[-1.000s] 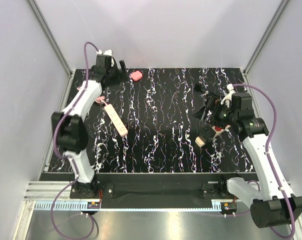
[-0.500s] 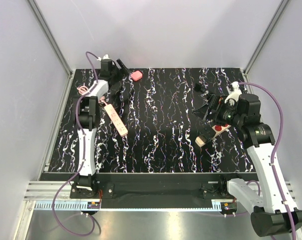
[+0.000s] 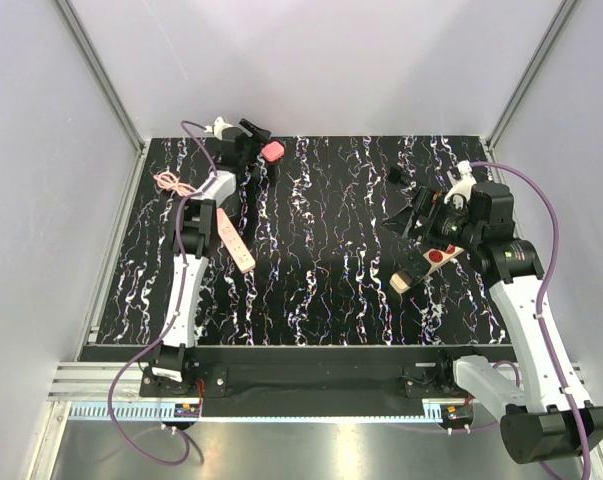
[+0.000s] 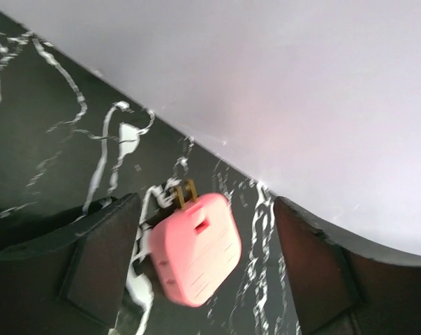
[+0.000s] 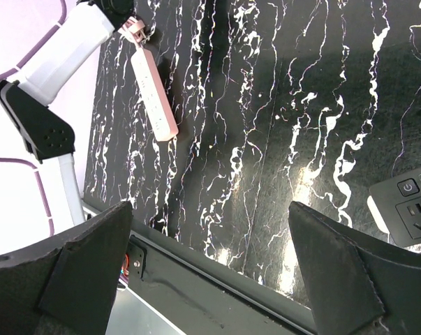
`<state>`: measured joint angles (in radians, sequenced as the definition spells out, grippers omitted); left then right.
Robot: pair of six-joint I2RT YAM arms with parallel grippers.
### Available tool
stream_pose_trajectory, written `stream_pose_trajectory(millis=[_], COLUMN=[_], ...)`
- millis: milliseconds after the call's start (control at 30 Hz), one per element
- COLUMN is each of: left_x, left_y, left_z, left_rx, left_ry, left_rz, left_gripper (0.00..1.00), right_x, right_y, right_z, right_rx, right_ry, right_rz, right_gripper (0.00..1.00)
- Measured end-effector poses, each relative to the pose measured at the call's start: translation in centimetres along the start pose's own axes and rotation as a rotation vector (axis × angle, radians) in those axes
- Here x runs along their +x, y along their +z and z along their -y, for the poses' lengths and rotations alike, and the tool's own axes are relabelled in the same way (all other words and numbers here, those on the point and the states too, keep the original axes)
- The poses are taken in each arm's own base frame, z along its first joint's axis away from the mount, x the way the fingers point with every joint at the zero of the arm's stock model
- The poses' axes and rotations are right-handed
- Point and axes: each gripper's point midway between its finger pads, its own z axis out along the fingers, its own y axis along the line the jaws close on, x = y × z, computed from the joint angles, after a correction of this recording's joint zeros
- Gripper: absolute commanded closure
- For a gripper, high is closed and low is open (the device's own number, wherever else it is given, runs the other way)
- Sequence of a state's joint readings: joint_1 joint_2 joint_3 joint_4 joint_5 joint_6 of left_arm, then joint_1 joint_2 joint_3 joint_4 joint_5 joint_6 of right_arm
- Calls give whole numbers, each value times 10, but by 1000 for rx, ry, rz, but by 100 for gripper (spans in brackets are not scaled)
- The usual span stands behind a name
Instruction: Insert the plug
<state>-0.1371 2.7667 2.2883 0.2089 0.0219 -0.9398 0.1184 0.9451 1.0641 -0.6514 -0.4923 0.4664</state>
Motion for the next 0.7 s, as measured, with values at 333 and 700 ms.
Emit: stream_pose_trajectory(millis=[333,700], left_x=[17,66], left_y=[10,-6], left_z=[12,32], left_rx=[45,60], left_ry=[-97,87], left_rz=[21,-126], left_gripper=[32,33], right_x=[-1,-1], right_y=[3,-4], right_z=[0,-8], right_rx=[-2,-33], right_ry=[2,-14], right_rz=[-12,1], right_gripper=[0,0])
